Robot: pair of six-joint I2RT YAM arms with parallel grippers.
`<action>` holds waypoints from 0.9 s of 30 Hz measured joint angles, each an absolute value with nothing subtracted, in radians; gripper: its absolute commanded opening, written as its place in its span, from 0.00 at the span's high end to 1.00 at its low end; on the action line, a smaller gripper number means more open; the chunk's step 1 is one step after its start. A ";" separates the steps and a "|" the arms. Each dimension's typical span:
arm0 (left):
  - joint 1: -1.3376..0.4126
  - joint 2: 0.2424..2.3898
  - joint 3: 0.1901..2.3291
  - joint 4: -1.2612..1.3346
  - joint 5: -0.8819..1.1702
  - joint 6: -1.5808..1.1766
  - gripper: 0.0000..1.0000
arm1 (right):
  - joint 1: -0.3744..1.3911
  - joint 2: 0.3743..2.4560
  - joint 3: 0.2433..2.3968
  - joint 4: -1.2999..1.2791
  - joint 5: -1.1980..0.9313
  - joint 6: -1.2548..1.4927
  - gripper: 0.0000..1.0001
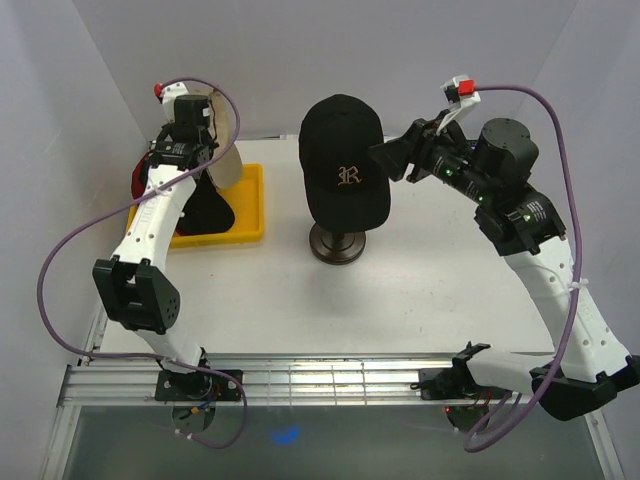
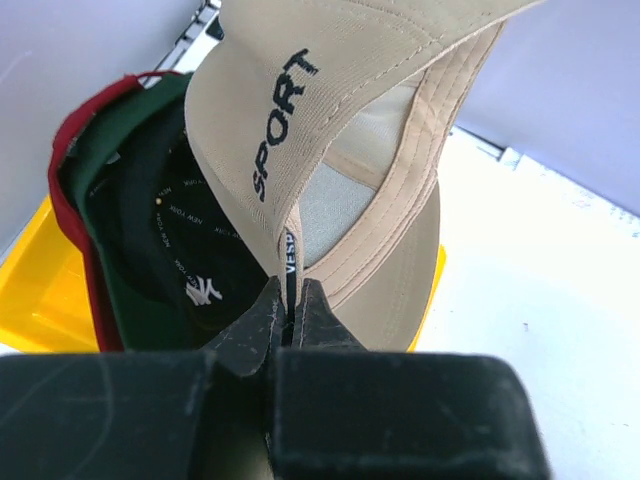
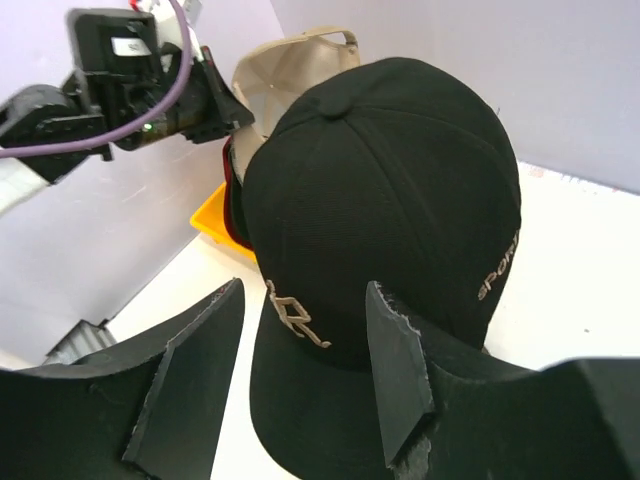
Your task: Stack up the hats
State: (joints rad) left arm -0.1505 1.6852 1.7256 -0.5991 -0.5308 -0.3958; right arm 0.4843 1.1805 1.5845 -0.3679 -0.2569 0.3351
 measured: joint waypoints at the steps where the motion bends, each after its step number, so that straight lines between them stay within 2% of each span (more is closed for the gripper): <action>1: -0.150 1.671 1.733 -0.608 -0.525 -0.392 1.00 | 0.514 1.178 1.588 -0.370 -0.225 0.321 0.42; 6: -0.150 1.613 1.768 -0.649 -0.502 -0.389 1.00 | 0.628 1.169 1.593 -0.370 -0.116 0.264 0.41; 10: -0.150 1.573 1.803 -0.681 -0.484 -0.388 1.00 | 0.790 1.200 1.639 -0.372 0.001 0.216 0.41; 15: -0.150 1.496 1.806 -0.710 -0.456 -0.391 1.00 | 1.048 1.316 1.739 -0.363 0.181 0.149 0.41; 27: -0.150 1.281 1.696 -0.815 -0.355 -0.457 1.00 | 1.388 1.656 1.854 -0.298 0.569 -0.013 0.41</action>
